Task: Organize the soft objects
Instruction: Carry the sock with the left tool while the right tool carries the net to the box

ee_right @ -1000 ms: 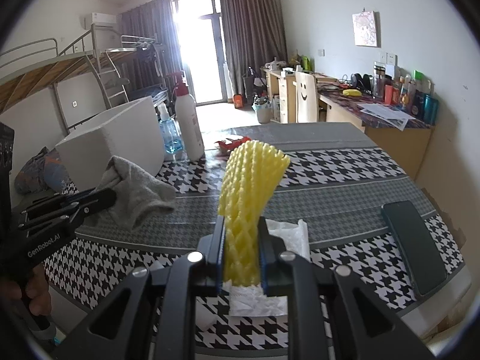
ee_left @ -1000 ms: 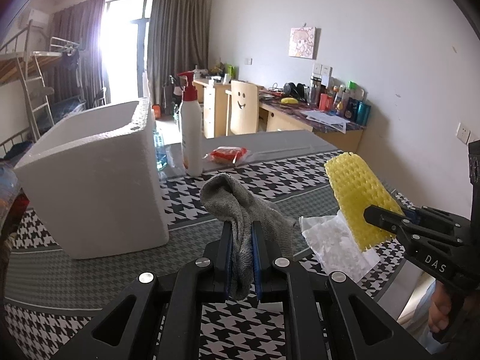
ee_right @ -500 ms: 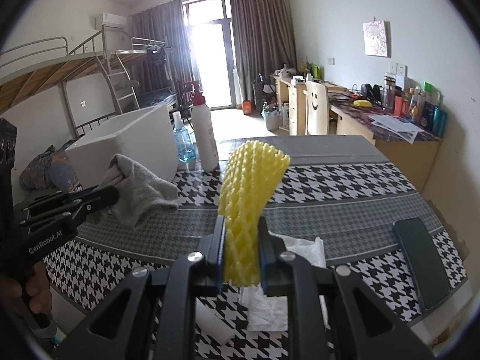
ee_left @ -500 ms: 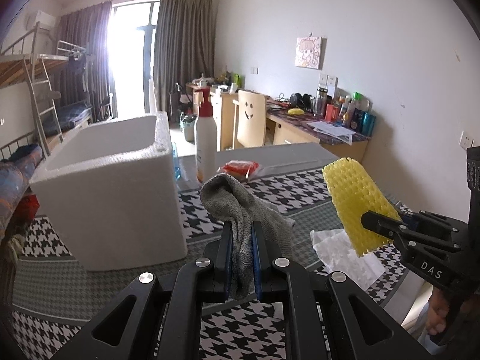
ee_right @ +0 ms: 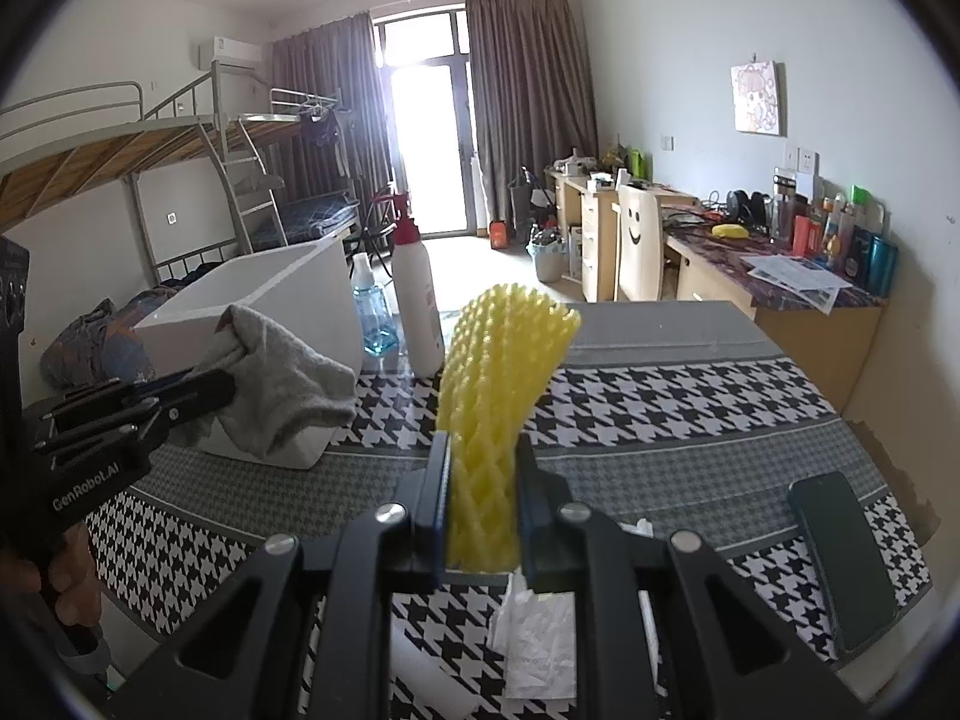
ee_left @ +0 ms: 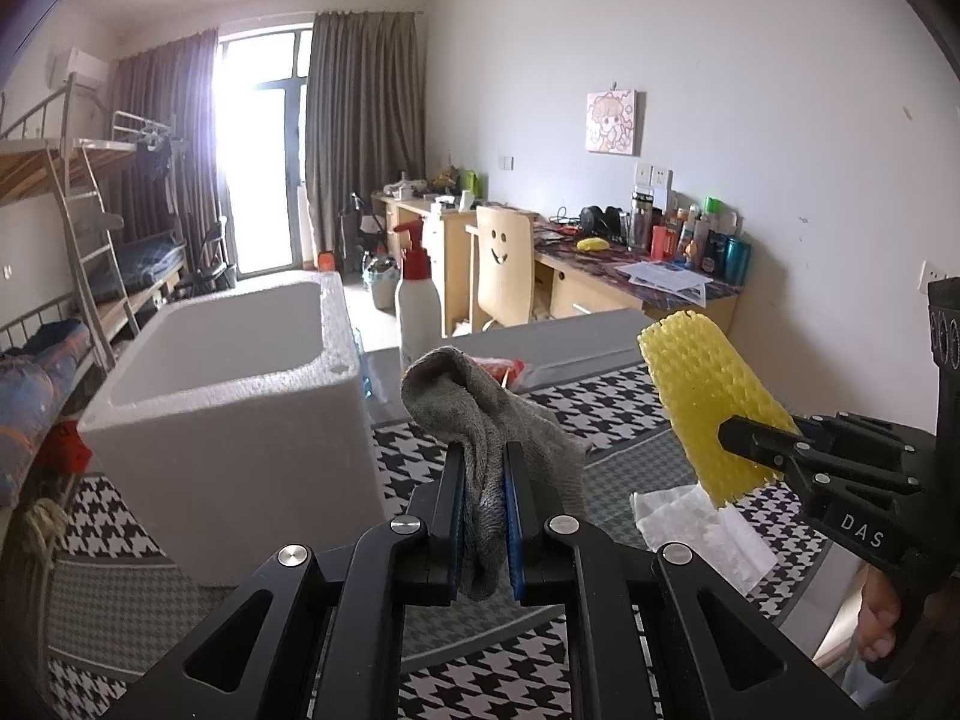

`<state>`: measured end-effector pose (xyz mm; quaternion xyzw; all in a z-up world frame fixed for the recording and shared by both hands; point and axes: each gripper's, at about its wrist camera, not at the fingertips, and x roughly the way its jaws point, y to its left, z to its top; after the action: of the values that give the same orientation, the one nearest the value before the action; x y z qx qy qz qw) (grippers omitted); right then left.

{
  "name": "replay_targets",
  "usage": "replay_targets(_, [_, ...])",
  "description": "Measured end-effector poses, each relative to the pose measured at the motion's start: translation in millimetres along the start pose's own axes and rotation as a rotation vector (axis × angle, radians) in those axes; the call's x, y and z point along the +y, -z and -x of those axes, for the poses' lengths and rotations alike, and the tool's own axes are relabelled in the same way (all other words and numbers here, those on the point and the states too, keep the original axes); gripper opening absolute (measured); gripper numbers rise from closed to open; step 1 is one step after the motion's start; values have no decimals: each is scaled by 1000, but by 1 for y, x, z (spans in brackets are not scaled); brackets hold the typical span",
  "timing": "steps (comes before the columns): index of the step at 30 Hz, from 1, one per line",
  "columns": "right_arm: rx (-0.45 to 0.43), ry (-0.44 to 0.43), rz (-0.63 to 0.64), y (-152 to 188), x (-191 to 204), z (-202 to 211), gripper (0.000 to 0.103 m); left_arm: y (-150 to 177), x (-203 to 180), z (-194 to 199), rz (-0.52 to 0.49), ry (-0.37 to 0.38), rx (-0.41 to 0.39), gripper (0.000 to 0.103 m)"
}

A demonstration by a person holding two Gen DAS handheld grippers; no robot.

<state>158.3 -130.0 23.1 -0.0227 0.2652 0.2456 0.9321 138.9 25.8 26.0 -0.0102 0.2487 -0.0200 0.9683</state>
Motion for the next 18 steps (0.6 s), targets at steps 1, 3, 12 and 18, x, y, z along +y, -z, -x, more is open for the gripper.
replay_targets(1, [-3,0,1,-2,0,0,22,-2,0,0,-5,-6,-1,12])
replay_targets(3, [-11,-1,7,-6,1,0,22,-3,3,1,-3,-8,-7,12])
replay_targets(12, [-40,-22,23,-19,6,2,22,-15,9,4,-9,-22,-27,12])
replay_targets(18, [-51,-29,35,-26,9,2,22,-22,9,6,-11,-27,-42,12])
